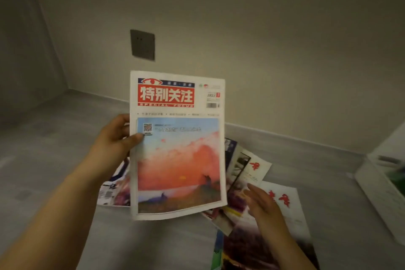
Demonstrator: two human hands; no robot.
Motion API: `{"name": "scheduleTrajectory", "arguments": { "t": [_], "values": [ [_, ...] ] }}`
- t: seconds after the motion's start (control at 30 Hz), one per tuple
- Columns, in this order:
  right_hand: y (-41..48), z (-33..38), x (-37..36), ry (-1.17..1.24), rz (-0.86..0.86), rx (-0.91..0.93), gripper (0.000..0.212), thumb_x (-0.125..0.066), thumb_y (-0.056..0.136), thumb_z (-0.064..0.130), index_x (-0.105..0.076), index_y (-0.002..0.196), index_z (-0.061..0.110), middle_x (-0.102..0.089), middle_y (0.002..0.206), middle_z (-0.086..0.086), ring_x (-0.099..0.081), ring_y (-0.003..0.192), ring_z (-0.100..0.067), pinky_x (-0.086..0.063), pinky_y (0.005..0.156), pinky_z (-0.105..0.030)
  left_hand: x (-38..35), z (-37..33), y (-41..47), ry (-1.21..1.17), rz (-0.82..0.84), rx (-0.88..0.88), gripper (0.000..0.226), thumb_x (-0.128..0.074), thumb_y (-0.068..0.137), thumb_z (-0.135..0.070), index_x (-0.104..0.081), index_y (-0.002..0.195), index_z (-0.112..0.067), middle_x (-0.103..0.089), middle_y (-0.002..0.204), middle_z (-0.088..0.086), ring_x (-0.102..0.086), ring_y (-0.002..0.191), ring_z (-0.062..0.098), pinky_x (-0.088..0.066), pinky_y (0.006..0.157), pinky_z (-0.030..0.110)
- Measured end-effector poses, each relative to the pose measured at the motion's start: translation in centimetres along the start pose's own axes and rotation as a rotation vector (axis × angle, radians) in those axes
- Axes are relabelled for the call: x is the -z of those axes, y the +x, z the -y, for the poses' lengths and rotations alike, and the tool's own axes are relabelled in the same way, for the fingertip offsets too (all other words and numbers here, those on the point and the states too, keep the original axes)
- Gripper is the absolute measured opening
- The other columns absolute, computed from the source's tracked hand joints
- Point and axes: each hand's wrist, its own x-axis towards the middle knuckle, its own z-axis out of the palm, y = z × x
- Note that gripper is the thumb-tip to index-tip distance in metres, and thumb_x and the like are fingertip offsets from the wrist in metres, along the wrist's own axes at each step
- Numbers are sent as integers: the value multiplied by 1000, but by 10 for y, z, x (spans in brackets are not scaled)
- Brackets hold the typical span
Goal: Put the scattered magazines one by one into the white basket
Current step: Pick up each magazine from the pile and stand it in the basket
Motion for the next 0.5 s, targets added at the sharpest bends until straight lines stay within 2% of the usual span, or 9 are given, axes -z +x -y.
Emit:
{"name": "scheduleTrajectory", "arguments": {
  "t": [0.03,0.1,0.2,0.3,0.4,0.5],
  "values": [
    [0,4,11,70,0,-8,28,-49,90,18,-54,118,17,-57,114,0,-57,97,-15,-48,86,-25,-18,-3,2,-31,43,-1,28,-48,86,-2,-53,84,-30,-68,78,-9,-68,63,9,-55,53,29],
    [-1,11,27,205,43,-35,28,-41,93,28,-59,113,21,-68,109,1,-65,96,-18,-54,81,-32,-47,-7,5,-79,117,-1,28,-47,86,-2,-53,85,-29,-73,70,-13,-69,62,3,-57,52,25],
    [-2,11,66,389,-2,-88,41,-28,96,32,-67,94,19,-76,83,-3,-70,82,-17,-55,68,-34,-103,-15,8,-110,238,-12,28,-46,87,-1,-52,87,-28,-72,68,-22,-69,64,-2,-54,49,14],
    [-4,1,113,559,-48,-104,49,-23,96,33,-67,81,18,-75,66,-1,-70,65,-14,-56,54,-29,-159,-22,11,-124,310,-22,29,-45,88,0,-51,87,-28,-72,67,-23,-68,63,-2,-53,47,14],
    [-11,-10,160,519,-67,-63,38,-33,93,29,-68,82,16,-76,75,1,-69,66,-14,-52,46,-31,-210,-30,14,-124,334,-34,28,-47,88,-4,-52,86,-32,-71,73,-20,-69,68,4,-54,54,24],
    [-16,-21,205,436,-94,8,23,-50,86,9,-71,82,16,-76,83,4,-68,71,-11,-50,44,-25,-264,-40,17,-143,375,-60,30,-46,88,-1,-51,84,-30,-66,82,-17,-68,62,-1,-55,52,24]
  ]
}}
